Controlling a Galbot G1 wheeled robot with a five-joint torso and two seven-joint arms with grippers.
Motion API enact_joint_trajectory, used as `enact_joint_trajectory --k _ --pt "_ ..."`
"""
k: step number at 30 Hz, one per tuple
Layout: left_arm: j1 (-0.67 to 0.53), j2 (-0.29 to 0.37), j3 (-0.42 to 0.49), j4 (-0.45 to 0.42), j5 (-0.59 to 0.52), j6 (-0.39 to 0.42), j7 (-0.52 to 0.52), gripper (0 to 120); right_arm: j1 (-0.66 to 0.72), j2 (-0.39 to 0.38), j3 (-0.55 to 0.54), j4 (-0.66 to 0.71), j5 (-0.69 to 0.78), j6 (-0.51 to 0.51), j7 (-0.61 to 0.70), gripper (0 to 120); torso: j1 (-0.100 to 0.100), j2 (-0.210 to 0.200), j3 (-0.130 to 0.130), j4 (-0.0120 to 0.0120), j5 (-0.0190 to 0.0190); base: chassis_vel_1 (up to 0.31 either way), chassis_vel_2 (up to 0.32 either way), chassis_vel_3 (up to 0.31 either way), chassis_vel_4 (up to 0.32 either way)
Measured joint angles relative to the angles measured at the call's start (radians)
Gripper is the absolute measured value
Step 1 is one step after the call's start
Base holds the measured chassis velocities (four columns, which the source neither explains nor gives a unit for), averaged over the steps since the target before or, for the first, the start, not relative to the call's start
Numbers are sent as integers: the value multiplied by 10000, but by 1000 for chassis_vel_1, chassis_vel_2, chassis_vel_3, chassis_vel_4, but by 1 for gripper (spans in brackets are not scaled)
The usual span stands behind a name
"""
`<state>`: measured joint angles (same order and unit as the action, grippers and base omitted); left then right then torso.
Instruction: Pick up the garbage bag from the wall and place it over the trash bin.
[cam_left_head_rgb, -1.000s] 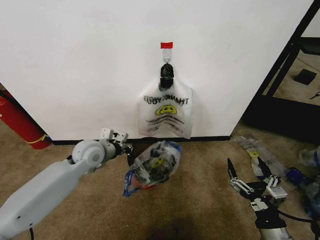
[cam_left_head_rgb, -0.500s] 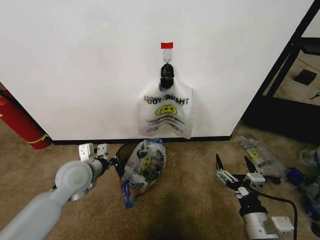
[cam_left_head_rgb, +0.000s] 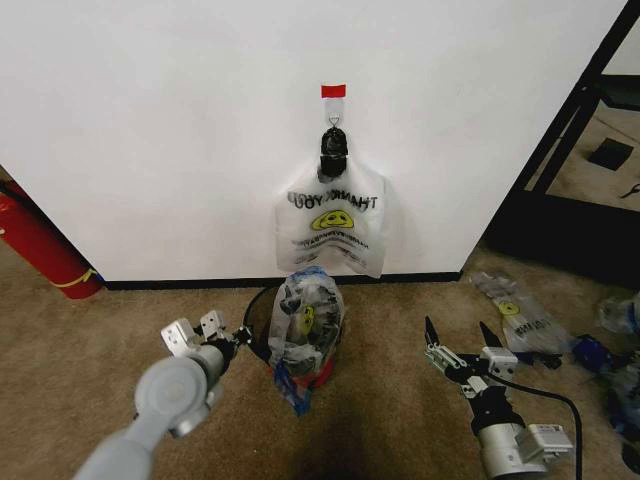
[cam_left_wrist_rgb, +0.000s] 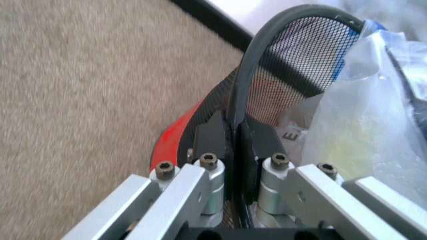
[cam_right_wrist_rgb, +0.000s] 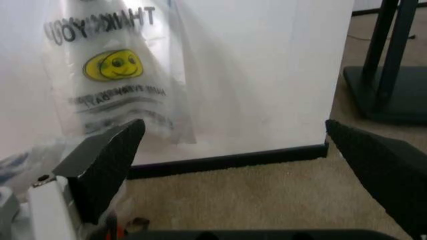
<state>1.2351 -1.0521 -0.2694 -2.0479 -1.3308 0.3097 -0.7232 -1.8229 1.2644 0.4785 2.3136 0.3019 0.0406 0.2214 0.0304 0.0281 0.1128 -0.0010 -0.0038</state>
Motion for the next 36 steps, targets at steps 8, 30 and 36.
enact_joint_trajectory --k 8,30,36 --pt "251 -99 21 -47 631 37 425 1 123 -193 -241 78 263 -433 184 100 0 0 1 2 0 0 0 0 0" --pt "1065 979 -450 -2256 4447 159 2004 77 1631 -2604 291 1217 4301 -3818 1858 100 0 0 1 12 4 0 0 0 0" --pt "1062 1175 20 -2190 6370 -548 2901 97 2542 -3406 140 993 5417 -4792 1630 100 1 0 1 -15 -3 0 0 0 0"
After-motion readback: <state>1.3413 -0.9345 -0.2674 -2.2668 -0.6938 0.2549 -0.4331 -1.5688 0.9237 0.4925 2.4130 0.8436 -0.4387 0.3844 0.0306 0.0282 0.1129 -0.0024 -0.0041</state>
